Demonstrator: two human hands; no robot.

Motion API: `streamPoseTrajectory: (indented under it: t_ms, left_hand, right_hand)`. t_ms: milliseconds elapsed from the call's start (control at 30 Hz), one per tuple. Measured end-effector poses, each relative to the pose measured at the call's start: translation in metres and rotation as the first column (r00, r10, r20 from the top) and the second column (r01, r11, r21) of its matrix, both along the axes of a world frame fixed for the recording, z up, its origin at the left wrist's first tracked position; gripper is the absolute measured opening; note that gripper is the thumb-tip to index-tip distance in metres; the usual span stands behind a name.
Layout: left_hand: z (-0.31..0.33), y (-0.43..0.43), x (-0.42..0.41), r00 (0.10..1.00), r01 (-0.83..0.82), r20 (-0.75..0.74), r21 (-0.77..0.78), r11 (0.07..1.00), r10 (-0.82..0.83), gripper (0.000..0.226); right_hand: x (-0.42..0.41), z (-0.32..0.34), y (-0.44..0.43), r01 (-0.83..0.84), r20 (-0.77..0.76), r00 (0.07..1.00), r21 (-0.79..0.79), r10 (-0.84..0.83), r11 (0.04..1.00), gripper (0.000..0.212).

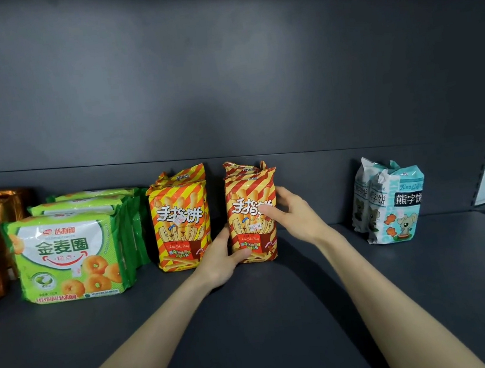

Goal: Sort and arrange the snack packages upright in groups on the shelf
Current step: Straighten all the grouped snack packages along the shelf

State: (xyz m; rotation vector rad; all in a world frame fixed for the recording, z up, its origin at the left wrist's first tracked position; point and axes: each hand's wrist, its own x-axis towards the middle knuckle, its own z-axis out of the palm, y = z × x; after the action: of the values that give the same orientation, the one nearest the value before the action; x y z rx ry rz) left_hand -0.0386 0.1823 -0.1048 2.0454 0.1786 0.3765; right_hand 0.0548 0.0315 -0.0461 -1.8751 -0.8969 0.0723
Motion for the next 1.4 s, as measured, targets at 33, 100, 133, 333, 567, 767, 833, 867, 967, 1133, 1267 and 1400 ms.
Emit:
streamPoseTrajectory:
  t_ms: [33, 100, 133, 333, 567, 767, 833, 867, 967, 1133, 1267, 1400]
  left_hand:
    - [0.000, 0.001, 0.000, 1.000, -0.001, -0.003, 0.001, 1.000, 0.001, 0.065]
    - [0.000, 0.000, 0.000, 1.000, -0.005, -0.012, -0.005, 1.000, 0.005, 0.066]
    - [0.000, 0.000, 0.000, 1.000, -0.006, -0.016, -0.004, 1.000, 0.006, 0.065]
    - [0.004, -0.001, -0.002, 0.999, -0.006, -0.044, 0.007, 1.000, 0.007, 0.066]
    - [0.015, -0.010, -0.008, 0.995, -0.033, -0.095, 0.078, 0.996, 0.040, 0.064]
    - [0.033, -0.014, -0.027, 0.986, -0.098, -0.110, 0.218, 0.971, 0.124, 0.052]
    - [0.036, -0.016, -0.039, 0.982, -0.134, -0.093, 0.278, 0.951, 0.166, 0.050]
    - [0.037, -0.016, -0.046, 0.979, -0.151, -0.082, 0.313, 0.938, 0.185, 0.047]
    - [0.035, -0.012, -0.068, 0.969, -0.220, -0.023, 0.378, 0.899, 0.247, 0.038]
    - [0.030, 0.006, -0.103, 0.899, -0.438, 0.142, 0.333, 0.835, 0.415, 0.029]
    - [0.026, 0.021, -0.119, 0.853, -0.520, 0.205, 0.239, 0.820, 0.481, 0.038]
    - [0.018, 0.031, -0.121, 0.891, -0.453, 0.141, 0.229, 0.862, 0.431, 0.064]
  right_hand:
    - [0.000, 0.000, 0.000, 0.003, -0.005, 1.000, 0.002, -0.003, 1.000, 0.058]
    - [-0.001, -0.001, 0.000, 0.008, -0.013, 1.000, -0.003, -0.008, 1.000, 0.059]
    - [-0.001, 0.000, 0.000, 0.010, -0.012, 1.000, -0.006, -0.010, 1.000, 0.059]
    - [-0.004, 0.004, -0.002, 0.007, -0.011, 1.000, -0.039, -0.008, 0.999, 0.060]
    - [-0.012, 0.012, -0.006, 0.022, -0.017, 1.000, -0.114, -0.025, 0.993, 0.061]
    - [-0.021, 0.021, -0.017, 0.086, 0.095, 0.994, -0.287, -0.061, 0.954, 0.059]
    - [-0.027, 0.024, -0.025, 0.130, 0.161, 0.984, -0.333, -0.080, 0.934, 0.060]
    - [-0.030, 0.025, -0.028, 0.155, 0.200, 0.976, -0.355, -0.087, 0.922, 0.059]
    - [-0.039, 0.030, -0.036, 0.215, 0.307, 0.946, -0.363, -0.102, 0.906, 0.052]
    - [-0.061, 0.040, -0.027, 0.209, 0.400, 0.914, -0.328, -0.065, 0.921, 0.041]
    - [-0.077, 0.044, -0.005, 0.173, 0.414, 0.910, -0.303, -0.035, 0.937, 0.038]
    - [-0.089, 0.042, 0.021, 0.131, 0.386, 0.922, -0.259, -0.022, 0.957, 0.040]
